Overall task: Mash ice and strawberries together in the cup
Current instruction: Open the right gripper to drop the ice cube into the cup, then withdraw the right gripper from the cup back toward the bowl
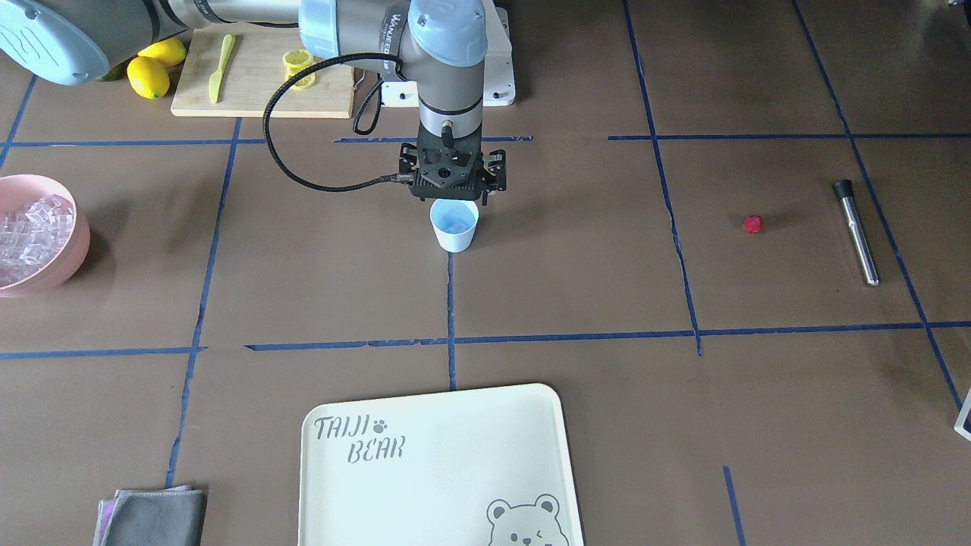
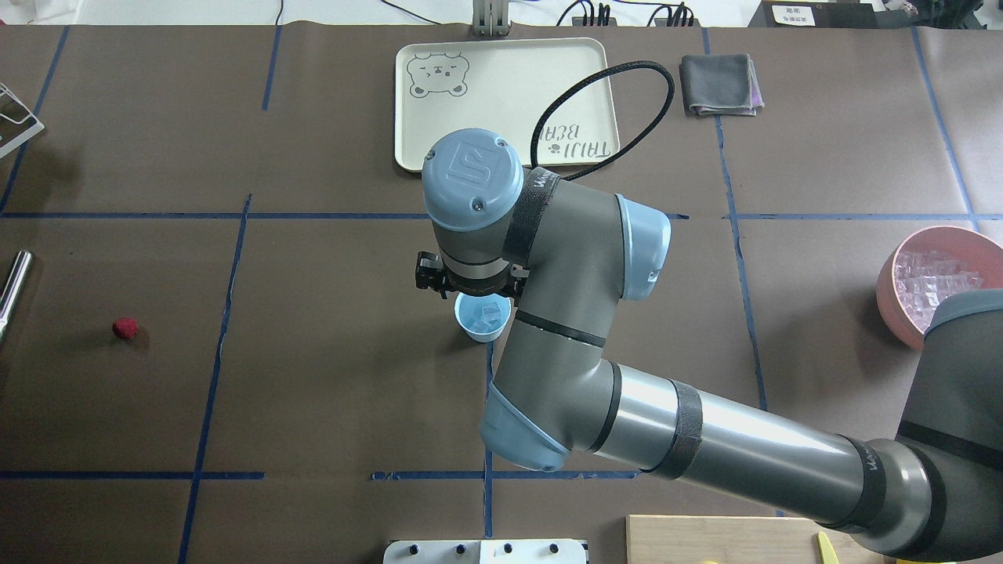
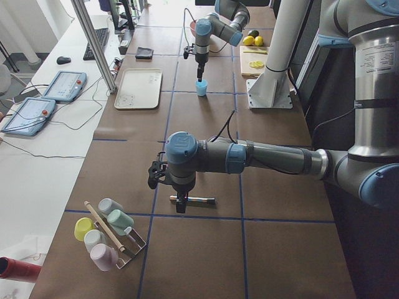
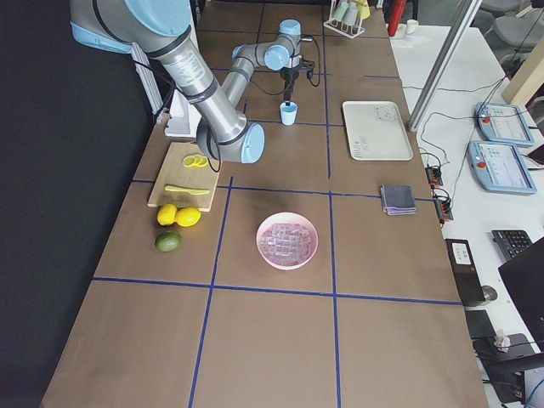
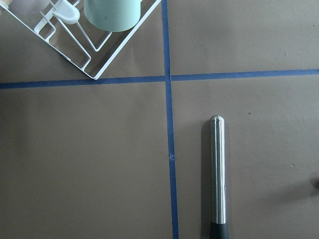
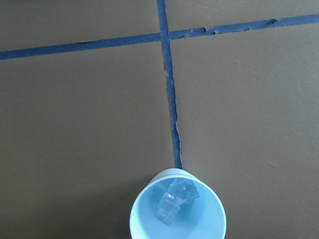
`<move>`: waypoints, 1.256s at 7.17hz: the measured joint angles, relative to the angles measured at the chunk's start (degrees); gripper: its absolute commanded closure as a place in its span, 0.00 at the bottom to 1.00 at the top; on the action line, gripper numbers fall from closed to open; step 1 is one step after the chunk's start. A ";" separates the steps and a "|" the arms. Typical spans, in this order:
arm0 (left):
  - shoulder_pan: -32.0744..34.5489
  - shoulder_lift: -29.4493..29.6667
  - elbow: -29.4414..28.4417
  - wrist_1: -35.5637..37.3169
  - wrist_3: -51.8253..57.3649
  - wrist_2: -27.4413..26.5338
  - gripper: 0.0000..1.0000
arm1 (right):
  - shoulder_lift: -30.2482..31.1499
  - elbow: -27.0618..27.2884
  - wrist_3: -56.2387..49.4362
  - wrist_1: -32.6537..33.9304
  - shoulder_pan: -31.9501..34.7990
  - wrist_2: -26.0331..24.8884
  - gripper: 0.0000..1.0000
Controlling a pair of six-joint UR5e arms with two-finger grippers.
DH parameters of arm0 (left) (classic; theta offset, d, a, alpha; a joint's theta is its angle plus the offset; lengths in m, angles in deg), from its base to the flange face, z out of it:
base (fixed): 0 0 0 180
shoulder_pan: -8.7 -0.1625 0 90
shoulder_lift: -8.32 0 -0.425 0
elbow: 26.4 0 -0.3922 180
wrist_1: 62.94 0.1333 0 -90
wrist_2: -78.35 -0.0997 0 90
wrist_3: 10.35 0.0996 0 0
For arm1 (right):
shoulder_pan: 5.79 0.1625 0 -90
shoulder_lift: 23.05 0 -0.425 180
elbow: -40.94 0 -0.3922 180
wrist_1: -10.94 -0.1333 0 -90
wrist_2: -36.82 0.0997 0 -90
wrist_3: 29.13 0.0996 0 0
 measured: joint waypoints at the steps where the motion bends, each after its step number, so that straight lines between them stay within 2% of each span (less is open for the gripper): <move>1: -0.08 0.03 0.48 -0.22 -0.18 -0.11 0.00 | 0.05 0.53 -0.04 0.07 0.27 0.00 0.00; 4: -4.92 -0.98 8.53 -0.59 -7.46 0.82 0.00 | 4.15 7.37 -6.85 2.74 6.66 1.52 0.00; 6: -14.78 -1.59 16.33 -1.20 -22.62 0.99 0.00 | 13.23 15.16 -19.32 4.31 16.47 7.47 0.00; 8: -24.52 -1.79 18.03 -7.41 -36.66 -4.83 0.02 | 23.71 19.92 -36.15 4.24 28.00 15.10 0.00; 9: -28.85 -1.75 16.33 -12.91 -42.93 -8.42 0.03 | 28.54 20.70 -45.06 4.24 33.65 17.80 0.00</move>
